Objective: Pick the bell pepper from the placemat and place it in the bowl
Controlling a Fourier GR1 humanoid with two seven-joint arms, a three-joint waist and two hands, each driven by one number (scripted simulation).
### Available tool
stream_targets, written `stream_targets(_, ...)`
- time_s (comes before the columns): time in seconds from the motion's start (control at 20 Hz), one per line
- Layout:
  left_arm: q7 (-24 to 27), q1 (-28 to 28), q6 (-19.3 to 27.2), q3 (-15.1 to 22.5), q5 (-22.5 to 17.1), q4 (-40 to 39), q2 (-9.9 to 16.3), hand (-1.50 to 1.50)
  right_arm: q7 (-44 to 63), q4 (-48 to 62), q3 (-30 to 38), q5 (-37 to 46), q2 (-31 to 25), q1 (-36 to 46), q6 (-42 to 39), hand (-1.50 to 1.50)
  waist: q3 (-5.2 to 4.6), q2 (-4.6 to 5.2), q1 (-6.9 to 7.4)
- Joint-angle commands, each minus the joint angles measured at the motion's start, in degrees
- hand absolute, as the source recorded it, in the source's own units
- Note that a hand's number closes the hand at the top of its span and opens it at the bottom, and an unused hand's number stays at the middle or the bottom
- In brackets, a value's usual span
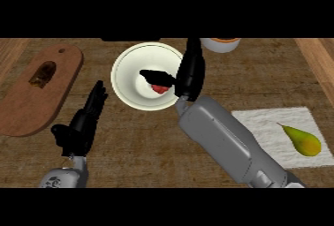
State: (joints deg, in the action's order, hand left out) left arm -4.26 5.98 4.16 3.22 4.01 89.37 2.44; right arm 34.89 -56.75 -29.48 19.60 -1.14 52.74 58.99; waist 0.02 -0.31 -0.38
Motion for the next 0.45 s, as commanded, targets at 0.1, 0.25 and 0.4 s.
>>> stream_targets(0.1,-0.9,-0.5,1.2,0.8,1.4,1.8,-0.7,0.00,-1.0,-16.4,-1.4,0.6,-3.9,-13.7,-3.8,-1.50,0.00,-0.01,-0.31)
stream_targets(0.25,-1.4,1.7,-1.0,-0.9,-0.6,0.5,0.4,0.00,-0.3,-15.2,-0.9,6.1,1.0,-13.7,-3.8,-1.50,-0.03,0.19,0.31)
stream_targets(0.4,1.8,2.9,-2.3,-2.8,-1.2,-4.0,1.5,0.00,1.6,-18.5,-1.8,9.0,1.1,-16.5,-3.5,-1.50,-0.03,0.24,0.30)
